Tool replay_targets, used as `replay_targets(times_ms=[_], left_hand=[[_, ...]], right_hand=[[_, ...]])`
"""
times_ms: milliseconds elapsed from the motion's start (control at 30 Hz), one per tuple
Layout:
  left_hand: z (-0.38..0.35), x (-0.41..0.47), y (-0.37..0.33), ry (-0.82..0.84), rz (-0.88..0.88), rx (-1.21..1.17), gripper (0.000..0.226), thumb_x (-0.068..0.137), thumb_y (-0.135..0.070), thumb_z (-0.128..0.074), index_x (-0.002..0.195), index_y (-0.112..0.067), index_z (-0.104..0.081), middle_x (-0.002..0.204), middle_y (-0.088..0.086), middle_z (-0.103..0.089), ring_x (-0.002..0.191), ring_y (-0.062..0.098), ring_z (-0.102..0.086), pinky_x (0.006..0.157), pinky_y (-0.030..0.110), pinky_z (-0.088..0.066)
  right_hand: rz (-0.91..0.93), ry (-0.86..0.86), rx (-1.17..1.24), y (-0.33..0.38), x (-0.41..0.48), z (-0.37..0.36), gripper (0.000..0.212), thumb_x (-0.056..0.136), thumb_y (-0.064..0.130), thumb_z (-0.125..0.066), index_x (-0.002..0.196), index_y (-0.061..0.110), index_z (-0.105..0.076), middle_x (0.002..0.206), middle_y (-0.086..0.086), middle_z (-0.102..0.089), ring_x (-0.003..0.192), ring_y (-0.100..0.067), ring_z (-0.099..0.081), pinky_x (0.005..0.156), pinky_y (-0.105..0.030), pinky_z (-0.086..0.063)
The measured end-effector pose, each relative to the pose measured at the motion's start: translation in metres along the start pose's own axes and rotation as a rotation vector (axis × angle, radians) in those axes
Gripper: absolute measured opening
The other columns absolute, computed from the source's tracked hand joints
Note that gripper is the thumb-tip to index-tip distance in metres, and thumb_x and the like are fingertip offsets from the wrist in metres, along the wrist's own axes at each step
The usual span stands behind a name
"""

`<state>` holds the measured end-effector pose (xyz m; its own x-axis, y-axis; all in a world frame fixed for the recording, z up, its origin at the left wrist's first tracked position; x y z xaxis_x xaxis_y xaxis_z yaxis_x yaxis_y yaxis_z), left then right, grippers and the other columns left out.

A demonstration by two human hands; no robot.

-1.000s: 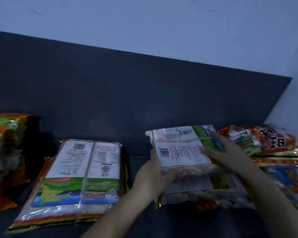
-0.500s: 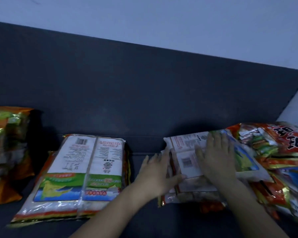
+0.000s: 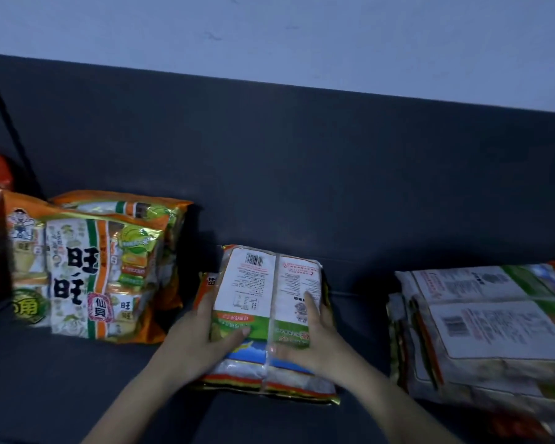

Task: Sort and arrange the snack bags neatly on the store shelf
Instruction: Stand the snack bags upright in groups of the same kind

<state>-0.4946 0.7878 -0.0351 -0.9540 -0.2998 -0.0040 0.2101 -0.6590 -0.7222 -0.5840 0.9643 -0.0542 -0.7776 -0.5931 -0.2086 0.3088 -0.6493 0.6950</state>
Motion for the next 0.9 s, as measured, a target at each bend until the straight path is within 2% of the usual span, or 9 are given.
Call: replay_targets(times_ms=[100,200,333,467,600,667,767,800,900], left_hand=[[-0.004,-0.002,-0.006,0.080,-0.068,-0.191,0.097,0.064,-0.051,-0.080,0.140,-0.042,-0.020,0.112,-0.028,-0.062,0.103,-0.007,-0.059,0.092,0.023,-0.049],[-0.006,-0.002,-0.021,0.146,-0.169,-0.274,0.116,0.052,-0.043,-0.088,0.142,-0.043,-0.015,0.122,-0.029,-0.056,0.112,-0.003,-0.057,0.096,0.031,-0.049],[-0.002,-0.003,-0.064,0.193,-0.331,-0.269,0.119,0.050,-0.039,-0.088,0.135,-0.056,-0.006,0.129,-0.037,-0.043,0.122,-0.009,-0.046,0.096,0.014,-0.044],[-0.005,0.014,-0.132,0.180,-0.474,-0.246,0.130,0.050,-0.040,-0.087,0.141,-0.052,0.006,0.143,-0.017,-0.038,0.130,0.006,-0.044,0.104,0.034,-0.044],[-0.042,0.029,-0.242,0.210,-0.683,-0.358,0.123,0.061,-0.023,-0.087,0.146,-0.033,0.001,0.142,-0.009,-0.038,0.128,0.005,-0.045,0.101,0.026,-0.046],[-0.076,0.031,-0.291,0.240,-0.746,-0.452,0.119,0.064,-0.015,-0.087,0.146,-0.029,-0.002,0.140,-0.008,-0.042,0.126,0.004,-0.047,0.101,0.028,-0.046],[-0.143,0.029,-0.343,0.303,-0.790,-0.518,0.111,0.068,-0.017,-0.084,0.141,-0.039,-0.003,0.140,-0.008,-0.042,0.126,0.005,-0.046,0.102,0.026,-0.045],[-0.167,0.029,-0.354,0.331,-0.792,-0.502,0.110,0.070,-0.018,-0.083,0.141,-0.040,-0.001,0.140,-0.008,-0.042,0.124,0.005,-0.047,0.101,0.027,-0.046],[-0.235,0.034,-0.361,0.443,-0.720,-0.335,0.121,0.065,-0.050,-0.077,0.144,-0.041,0.014,0.143,-0.002,-0.044,0.123,0.015,-0.051,0.097,0.040,-0.049]], right_hand=[[0.050,0.103,-0.042,-0.006,-0.011,-0.003,0.137,0.060,0.054,-0.081,0.144,0.033,0.025,0.149,0.012,0.034,0.143,-0.008,0.001,0.116,-0.022,-0.017],[0.089,0.108,-0.052,-0.008,-0.022,0.004,0.137,0.061,0.046,-0.083,0.144,0.034,0.025,0.150,0.012,0.031,0.140,-0.003,-0.003,0.111,-0.016,-0.017],[0.139,-0.020,-0.031,0.001,-0.040,0.044,0.134,0.062,0.039,-0.085,0.146,0.033,0.019,0.150,0.019,0.018,0.135,0.003,-0.013,0.100,-0.003,-0.023],[0.170,-0.268,-0.158,0.012,-0.078,0.136,0.127,0.060,0.039,-0.086,0.149,0.033,0.006,0.148,0.026,0.010,0.125,0.012,-0.013,0.083,0.011,-0.019],[0.111,-0.494,-0.297,0.005,-0.137,0.244,0.124,0.048,0.056,-0.074,0.149,0.029,-0.008,0.154,0.013,-0.002,0.137,-0.003,-0.017,0.101,-0.013,-0.021],[0.038,-0.571,-0.240,-0.013,-0.166,0.288,0.118,0.050,0.060,-0.070,0.149,0.025,-0.015,0.145,0.017,-0.014,0.130,-0.001,-0.023,0.102,-0.015,-0.022],[-0.087,-0.656,-0.216,-0.065,-0.193,0.332,0.074,0.069,0.063,-0.067,0.130,0.038,-0.033,0.134,0.015,-0.028,0.120,-0.003,-0.033,0.094,-0.012,-0.026],[-0.171,-0.679,-0.254,-0.089,-0.198,0.340,0.065,0.073,0.066,-0.063,0.125,0.038,-0.037,0.134,0.011,-0.033,0.119,-0.008,-0.038,0.096,-0.017,-0.030],[-0.484,-0.643,-0.342,-0.169,-0.199,0.343,0.091,0.071,0.080,-0.045,0.146,0.031,-0.027,0.153,-0.011,-0.022,0.136,-0.032,-0.032,0.111,-0.042,-0.029]])
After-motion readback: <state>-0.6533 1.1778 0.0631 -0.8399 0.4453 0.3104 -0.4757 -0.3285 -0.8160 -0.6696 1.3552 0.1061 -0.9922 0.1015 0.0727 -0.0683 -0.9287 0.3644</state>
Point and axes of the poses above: each hand's wrist, its own x-axis towards the middle knuckle, its own z-axis out of the back of the hand, y = z × x, the point moved 7 cm from there along x, towards the middle knuckle
